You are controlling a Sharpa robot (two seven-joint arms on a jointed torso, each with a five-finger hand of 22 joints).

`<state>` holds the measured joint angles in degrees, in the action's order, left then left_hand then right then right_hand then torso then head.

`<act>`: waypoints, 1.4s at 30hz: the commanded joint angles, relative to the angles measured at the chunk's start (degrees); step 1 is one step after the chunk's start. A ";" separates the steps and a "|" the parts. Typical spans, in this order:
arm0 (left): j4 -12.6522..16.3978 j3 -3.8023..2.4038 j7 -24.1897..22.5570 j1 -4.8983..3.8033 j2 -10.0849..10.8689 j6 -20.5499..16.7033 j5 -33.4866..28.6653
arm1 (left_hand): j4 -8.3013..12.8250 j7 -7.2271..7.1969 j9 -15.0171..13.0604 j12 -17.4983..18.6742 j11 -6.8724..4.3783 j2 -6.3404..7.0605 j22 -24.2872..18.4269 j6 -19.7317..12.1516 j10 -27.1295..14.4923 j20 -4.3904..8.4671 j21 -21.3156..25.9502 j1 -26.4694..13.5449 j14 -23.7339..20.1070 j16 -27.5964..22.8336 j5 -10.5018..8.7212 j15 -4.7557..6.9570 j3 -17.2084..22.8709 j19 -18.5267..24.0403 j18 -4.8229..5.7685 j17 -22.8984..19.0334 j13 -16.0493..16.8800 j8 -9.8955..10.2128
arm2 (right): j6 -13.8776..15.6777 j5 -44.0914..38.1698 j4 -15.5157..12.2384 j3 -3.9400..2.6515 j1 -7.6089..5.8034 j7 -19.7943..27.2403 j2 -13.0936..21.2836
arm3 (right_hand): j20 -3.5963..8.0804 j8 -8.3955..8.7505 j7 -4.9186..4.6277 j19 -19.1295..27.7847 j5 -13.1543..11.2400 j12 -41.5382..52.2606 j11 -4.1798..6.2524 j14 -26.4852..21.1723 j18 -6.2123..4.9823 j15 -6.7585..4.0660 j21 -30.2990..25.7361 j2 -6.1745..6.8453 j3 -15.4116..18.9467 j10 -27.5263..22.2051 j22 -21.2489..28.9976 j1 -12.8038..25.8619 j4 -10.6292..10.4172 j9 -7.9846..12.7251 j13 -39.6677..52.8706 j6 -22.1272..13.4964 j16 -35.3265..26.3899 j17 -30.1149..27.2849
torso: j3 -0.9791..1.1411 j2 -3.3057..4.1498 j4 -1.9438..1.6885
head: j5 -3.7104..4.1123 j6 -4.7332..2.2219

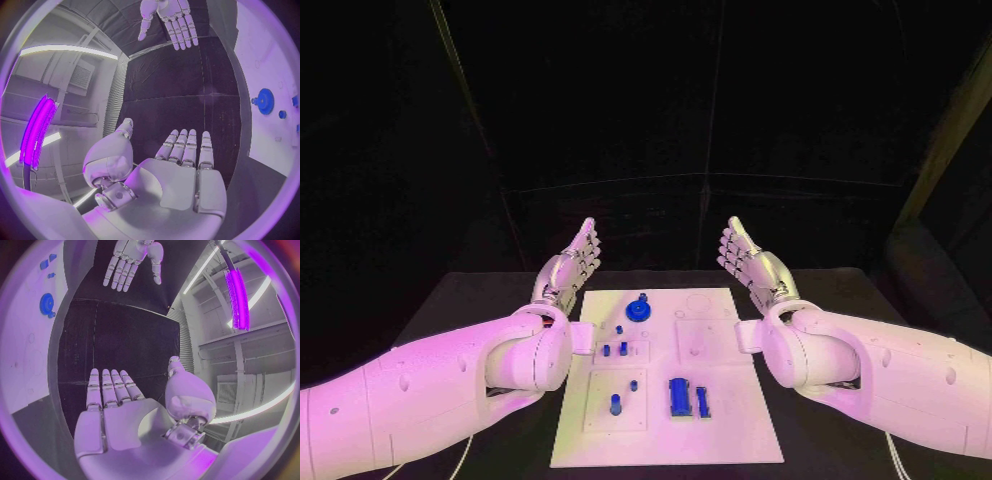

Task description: Assemble the parts on the task board

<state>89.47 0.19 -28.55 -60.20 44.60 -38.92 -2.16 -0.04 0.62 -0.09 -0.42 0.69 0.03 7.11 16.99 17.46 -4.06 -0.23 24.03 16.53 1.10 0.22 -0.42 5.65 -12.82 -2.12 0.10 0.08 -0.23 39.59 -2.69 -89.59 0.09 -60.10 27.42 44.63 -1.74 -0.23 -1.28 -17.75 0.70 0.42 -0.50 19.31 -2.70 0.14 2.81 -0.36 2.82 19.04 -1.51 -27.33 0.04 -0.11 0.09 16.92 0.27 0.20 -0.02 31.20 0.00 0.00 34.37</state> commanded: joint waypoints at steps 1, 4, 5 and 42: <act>0.48 -0.19 -1.24 0.04 0.09 -5.20 2.16 | 0.04 -0.62 0.09 0.42 -0.69 -0.03 -2.26 -5.38 -5.54 4.06 0.23 -7.62 -5.24 -1.10 -0.22 0.42 -5.65 4.08 2.12 -0.10 -0.08 0.23 | 4.53 2.69 -0.36 -0.09 -0.06 2.37 0.07 | 1.74 0.23 1.28 5.71 -0.70 -0.42 0.50 -6.20 2.70 -0.14 -2.81 0.36 -2.82 -6.10 1.51 8.76 -0.04 0.11 -0.09 -5.43 -0.27 -0.20 | 0.02 -0.02 0.00 | 0.00 0.01; 0.48 -0.19 -1.24 0.04 0.09 -5.20 2.16 | 0.04 -0.62 0.09 0.42 -0.69 -0.03 -2.87 -6.85 -7.04 4.06 0.23 -9.69 -6.67 -1.10 -0.22 0.42 -5.65 5.16 2.12 -0.10 -0.08 0.23 | 4.53 2.69 -0.36 -0.09 -0.06 2.37 0.07 | 1.74 0.23 1.28 7.15 -0.70 -0.42 0.50 -7.80 2.70 -0.14 -2.81 0.36 -2.82 -7.62 1.51 10.98 -0.04 0.11 -0.09 -6.79 -0.27 -0.20 | 0.02 -0.02 0.00 | 0.00 0.01; 0.48 -0.19 -1.24 0.04 0.09 -5.20 2.16 | 0.04 -0.62 0.09 0.42 -0.69 -0.03 -3.05 -7.29 -7.47 4.06 0.23 -10.27 -7.07 -1.10 -0.22 0.42 -5.65 5.44 2.12 -0.10 -0.08 0.23 | 4.53 2.69 -0.36 -0.09 -0.06 2.37 0.07 | 1.74 0.23 1.28 7.55 -0.70 -0.42 0.50 -8.22 2.70 -0.14 -2.81 0.36 -2.82 -8.07 1.51 11.60 -0.04 0.11 -0.09 -7.19 -0.27 -0.20 | 0.02 -0.02 0.00 | 0.00 0.01; 0.48 -0.19 -1.24 0.04 0.09 -5.20 2.16 | 0.04 -0.62 0.09 0.42 -0.69 -0.03 -7.11 -16.99 -17.46 4.06 0.23 -24.03 -16.53 -1.10 -0.22 0.42 -5.65 12.82 2.12 -0.10 -0.08 0.23 | 4.53 2.69 -0.36 -0.09 -0.06 2.37 0.07 | 1.74 0.23 1.28 17.75 -0.70 -0.42 0.50 -19.31 2.70 -0.14 -2.81 0.36 -2.82 -19.04 1.51 27.33 -0.04 0.11 -0.09 -16.92 -0.27 -0.20 | 0.02 -0.02 0.00 | 0.00 0.01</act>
<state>89.85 0.07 -28.72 -60.07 44.69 -43.94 -0.80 0.09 -0.01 -0.06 -0.22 0.00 0.06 0.05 0.30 0.30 0.06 -0.23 0.36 0.22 0.40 0.22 -0.01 0.40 -0.24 -0.32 0.07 0.05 -0.24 43.82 0.11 -89.82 0.06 -60.07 28.99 44.68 0.01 -0.23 -0.03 -0.31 0.36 0.21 0.00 0.20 -0.40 -0.01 0.38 -0.01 0.38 0.29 -0.08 -0.31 -0.04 -0.07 0.07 0.20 0.28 0.08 0.00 31.18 -0.01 -0.01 34.37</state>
